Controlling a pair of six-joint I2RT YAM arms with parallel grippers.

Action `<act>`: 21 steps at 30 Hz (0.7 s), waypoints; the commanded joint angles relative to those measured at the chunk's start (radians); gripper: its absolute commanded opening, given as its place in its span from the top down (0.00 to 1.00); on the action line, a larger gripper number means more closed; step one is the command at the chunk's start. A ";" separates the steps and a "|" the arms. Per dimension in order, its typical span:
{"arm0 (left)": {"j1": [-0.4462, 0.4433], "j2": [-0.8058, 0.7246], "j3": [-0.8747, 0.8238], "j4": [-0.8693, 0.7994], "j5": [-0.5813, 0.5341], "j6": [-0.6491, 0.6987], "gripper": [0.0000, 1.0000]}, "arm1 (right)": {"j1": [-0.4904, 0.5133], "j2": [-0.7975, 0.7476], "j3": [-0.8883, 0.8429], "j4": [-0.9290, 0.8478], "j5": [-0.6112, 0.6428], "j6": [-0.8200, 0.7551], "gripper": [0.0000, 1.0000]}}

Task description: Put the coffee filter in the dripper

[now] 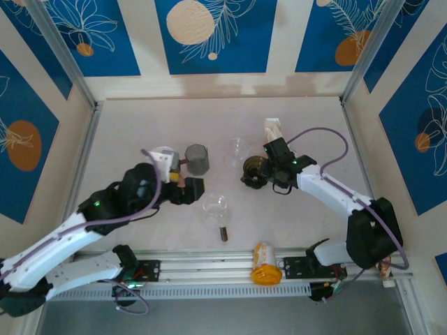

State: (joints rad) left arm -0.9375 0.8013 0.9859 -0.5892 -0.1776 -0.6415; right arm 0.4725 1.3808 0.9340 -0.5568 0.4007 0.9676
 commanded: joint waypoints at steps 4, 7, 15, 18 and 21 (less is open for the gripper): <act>-0.006 -0.182 -0.125 -0.003 -0.080 -0.009 0.00 | -0.017 0.108 0.056 0.010 -0.020 0.052 0.52; -0.006 -0.222 -0.146 -0.010 -0.093 -0.012 0.00 | -0.021 0.144 0.055 0.015 -0.034 0.059 0.62; -0.006 -0.237 -0.136 -0.059 -0.105 0.002 0.00 | -0.023 0.097 0.026 0.000 -0.031 0.028 0.94; -0.007 -0.254 -0.145 -0.064 -0.101 0.006 0.00 | -0.025 0.035 0.015 -0.036 -0.034 -0.015 1.00; -0.006 -0.273 -0.151 -0.072 -0.103 0.007 0.00 | -0.018 -0.050 0.021 -0.084 -0.067 -0.086 1.00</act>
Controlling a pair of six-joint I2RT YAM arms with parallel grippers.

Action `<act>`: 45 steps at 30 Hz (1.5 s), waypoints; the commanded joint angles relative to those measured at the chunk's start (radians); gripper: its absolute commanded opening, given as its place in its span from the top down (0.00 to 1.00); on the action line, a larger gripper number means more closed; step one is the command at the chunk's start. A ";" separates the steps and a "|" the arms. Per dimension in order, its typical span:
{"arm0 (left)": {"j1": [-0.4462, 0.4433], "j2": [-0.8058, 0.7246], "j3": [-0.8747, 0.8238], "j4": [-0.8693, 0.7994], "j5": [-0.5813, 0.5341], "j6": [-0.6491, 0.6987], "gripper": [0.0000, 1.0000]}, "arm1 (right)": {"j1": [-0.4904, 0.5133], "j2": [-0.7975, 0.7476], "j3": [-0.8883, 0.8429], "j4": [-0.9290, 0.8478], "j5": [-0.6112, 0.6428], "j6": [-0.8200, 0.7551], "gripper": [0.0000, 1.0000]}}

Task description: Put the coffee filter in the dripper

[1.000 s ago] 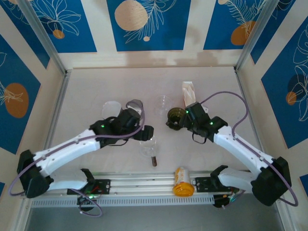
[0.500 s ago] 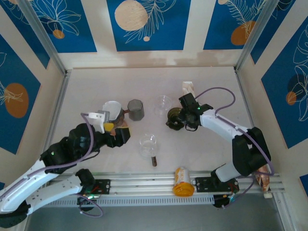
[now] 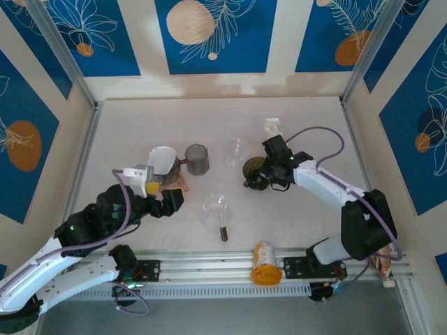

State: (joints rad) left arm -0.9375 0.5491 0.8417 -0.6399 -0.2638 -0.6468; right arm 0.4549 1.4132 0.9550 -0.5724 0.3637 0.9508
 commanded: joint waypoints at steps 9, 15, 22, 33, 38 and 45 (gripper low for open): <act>-0.006 -0.054 -0.006 -0.038 -0.033 0.022 0.00 | 0.201 -0.195 0.194 -0.293 -0.202 -0.197 1.00; -0.007 -0.056 -0.006 -0.044 -0.049 0.027 0.00 | 0.380 -0.104 0.362 -0.374 -0.210 -0.191 1.00; -0.006 -0.058 -0.006 -0.056 -0.054 0.030 0.00 | 0.437 0.033 0.436 -0.381 -0.235 -0.198 1.00; -0.006 -0.072 -0.013 -0.063 -0.060 0.033 0.00 | 0.455 0.081 0.424 -0.350 -0.232 -0.192 1.00; -0.006 -0.072 -0.019 -0.059 -0.061 0.032 0.00 | 0.455 0.079 0.410 -0.366 -0.224 -0.186 0.95; -0.005 -0.064 -0.023 -0.055 -0.047 0.032 0.00 | 0.455 0.037 0.372 -0.345 -0.215 -0.169 0.47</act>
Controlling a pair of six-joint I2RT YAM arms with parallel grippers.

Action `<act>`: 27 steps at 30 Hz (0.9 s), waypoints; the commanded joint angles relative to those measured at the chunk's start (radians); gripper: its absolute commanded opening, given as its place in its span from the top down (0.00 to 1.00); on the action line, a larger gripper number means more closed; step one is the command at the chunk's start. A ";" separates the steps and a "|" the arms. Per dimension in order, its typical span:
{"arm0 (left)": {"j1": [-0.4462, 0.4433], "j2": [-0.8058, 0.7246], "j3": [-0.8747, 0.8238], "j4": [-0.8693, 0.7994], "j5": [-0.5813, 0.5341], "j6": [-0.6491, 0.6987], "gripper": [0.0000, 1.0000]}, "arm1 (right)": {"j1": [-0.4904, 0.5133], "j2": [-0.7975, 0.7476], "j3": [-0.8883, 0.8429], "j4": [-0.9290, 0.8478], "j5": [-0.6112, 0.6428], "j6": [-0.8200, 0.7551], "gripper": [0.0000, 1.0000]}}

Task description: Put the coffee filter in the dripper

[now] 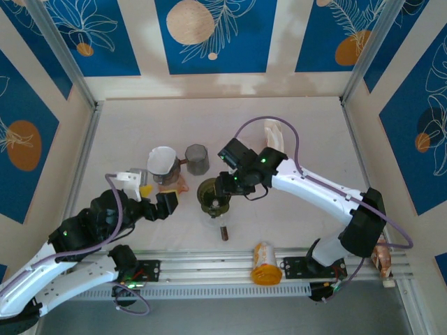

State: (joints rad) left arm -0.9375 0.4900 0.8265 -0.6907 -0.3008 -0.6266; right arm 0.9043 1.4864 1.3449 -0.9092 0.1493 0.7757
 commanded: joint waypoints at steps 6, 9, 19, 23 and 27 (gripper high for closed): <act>-0.006 -0.008 -0.009 -0.014 -0.015 0.011 0.00 | 0.000 -0.099 -0.032 -0.018 0.071 0.016 0.35; -0.006 -0.010 -0.009 -0.021 -0.020 0.007 0.00 | -0.046 -0.147 -0.048 -0.020 0.116 0.005 0.34; -0.006 -0.010 -0.020 -0.007 -0.017 -0.001 0.00 | -0.360 -0.043 -0.033 0.105 0.326 -0.133 0.52; -0.006 -0.011 -0.026 -0.011 -0.005 -0.011 0.00 | -0.450 0.101 0.059 0.115 0.360 -0.182 0.60; -0.006 -0.009 -0.030 -0.009 0.005 -0.013 0.00 | -0.504 0.204 0.151 0.124 0.354 -0.198 0.64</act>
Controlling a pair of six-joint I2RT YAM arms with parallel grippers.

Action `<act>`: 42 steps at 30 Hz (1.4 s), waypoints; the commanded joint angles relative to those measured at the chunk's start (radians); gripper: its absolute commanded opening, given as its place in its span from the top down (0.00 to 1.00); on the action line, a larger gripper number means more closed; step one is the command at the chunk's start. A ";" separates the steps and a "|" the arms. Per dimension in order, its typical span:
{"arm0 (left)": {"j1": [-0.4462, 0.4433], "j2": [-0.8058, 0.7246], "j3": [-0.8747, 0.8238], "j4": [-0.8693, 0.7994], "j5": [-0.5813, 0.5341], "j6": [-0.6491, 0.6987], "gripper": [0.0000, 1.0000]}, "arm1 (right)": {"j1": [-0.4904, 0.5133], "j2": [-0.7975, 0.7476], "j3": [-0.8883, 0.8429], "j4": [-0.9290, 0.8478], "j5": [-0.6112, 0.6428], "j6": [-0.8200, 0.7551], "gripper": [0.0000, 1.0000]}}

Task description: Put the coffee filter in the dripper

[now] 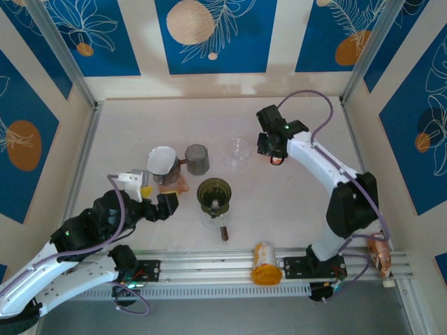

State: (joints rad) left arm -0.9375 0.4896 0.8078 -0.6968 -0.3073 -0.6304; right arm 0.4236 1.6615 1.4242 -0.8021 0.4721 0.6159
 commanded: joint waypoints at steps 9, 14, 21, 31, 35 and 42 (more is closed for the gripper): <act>-0.006 -0.004 -0.021 0.012 0.009 -0.002 0.00 | -0.092 0.185 0.218 -0.007 0.003 0.020 0.68; -0.006 0.000 -0.014 0.008 0.006 0.006 0.00 | -0.127 0.229 0.251 -0.003 -0.044 0.061 0.70; -0.006 0.000 -0.016 0.013 0.008 0.004 0.00 | -0.126 0.241 0.251 0.028 -0.067 0.052 0.70; -0.006 0.004 -0.024 0.025 0.013 0.005 0.00 | -0.131 0.278 0.257 0.048 -0.099 0.057 0.68; -0.006 0.010 -0.016 0.019 0.012 0.008 0.00 | -0.133 0.300 0.269 0.041 -0.104 0.059 0.68; -0.006 0.014 -0.014 0.016 0.008 0.010 0.00 | -0.131 0.309 0.276 0.037 -0.088 0.050 0.76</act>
State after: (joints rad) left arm -0.9375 0.5007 0.7898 -0.6910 -0.3069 -0.6292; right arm 0.2939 1.9656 1.6585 -0.7555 0.3882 0.6640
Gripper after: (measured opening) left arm 0.998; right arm 0.251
